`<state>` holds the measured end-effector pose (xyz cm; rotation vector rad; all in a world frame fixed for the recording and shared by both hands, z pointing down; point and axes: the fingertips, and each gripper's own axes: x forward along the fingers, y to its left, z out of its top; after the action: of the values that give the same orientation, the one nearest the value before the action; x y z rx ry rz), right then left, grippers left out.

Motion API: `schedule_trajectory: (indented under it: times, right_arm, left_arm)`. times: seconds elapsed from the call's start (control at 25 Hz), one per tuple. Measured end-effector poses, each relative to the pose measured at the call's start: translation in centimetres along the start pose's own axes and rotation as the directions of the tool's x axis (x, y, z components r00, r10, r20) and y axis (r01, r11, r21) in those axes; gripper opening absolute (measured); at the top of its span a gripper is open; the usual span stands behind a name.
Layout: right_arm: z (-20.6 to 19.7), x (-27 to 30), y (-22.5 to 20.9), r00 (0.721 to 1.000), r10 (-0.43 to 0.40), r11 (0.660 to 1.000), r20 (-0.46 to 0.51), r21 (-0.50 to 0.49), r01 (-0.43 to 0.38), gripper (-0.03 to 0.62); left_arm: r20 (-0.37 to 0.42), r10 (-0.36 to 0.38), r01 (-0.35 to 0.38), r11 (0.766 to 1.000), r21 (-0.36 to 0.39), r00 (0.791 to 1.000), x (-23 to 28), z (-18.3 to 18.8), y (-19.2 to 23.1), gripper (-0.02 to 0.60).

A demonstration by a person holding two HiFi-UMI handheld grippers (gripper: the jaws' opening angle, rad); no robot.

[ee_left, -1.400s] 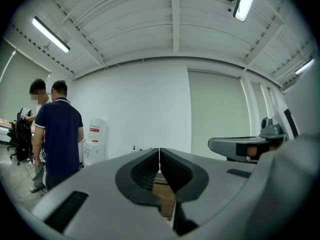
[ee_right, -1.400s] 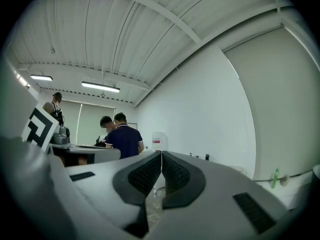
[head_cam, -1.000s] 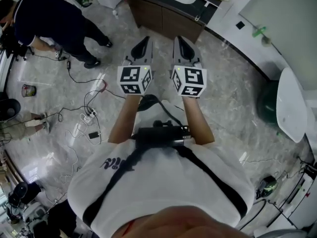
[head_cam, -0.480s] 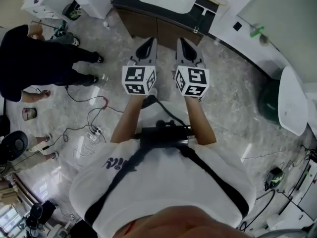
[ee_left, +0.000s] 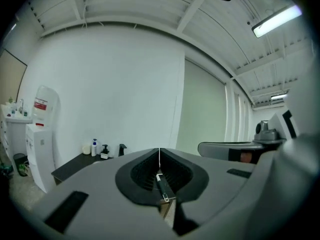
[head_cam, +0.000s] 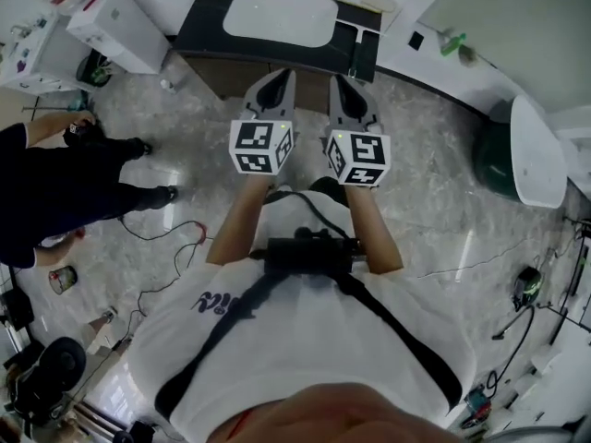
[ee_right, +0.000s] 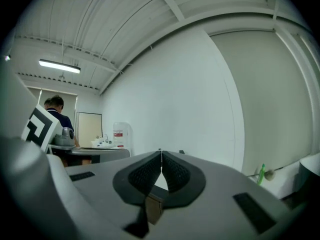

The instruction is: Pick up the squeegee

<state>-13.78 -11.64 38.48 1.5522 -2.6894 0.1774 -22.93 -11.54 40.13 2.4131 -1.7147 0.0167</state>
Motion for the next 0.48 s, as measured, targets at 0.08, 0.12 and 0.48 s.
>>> schedule_trajectory:
  times: [0.08,0.12,0.48]
  right_arm:
    - [-0.2,0.8,-1.5,0.999,-0.032,1.0,-0.011,0.001,0.032,0.008]
    - [0.0,1.3,-2.2,0.999,-0.038,0.999,-0.01,-0.001,0.038,0.008]
    - [1.9,6.9,-11.2,0.997,-0.065,0.998,0.038,-0.002,0.065,0.008]
  left_arm:
    - [-0.021,-0.038,0.038,0.999,-0.009,0.999,1.9,-0.6,-0.3,0.012]
    - [-0.026,-0.05,0.05,0.999,-0.01,0.998,2.8,-0.7,-0.5,0.012]
    - [0.002,-0.105,0.105,0.994,0.022,0.995,13.6,1.0,-2.7,0.012]
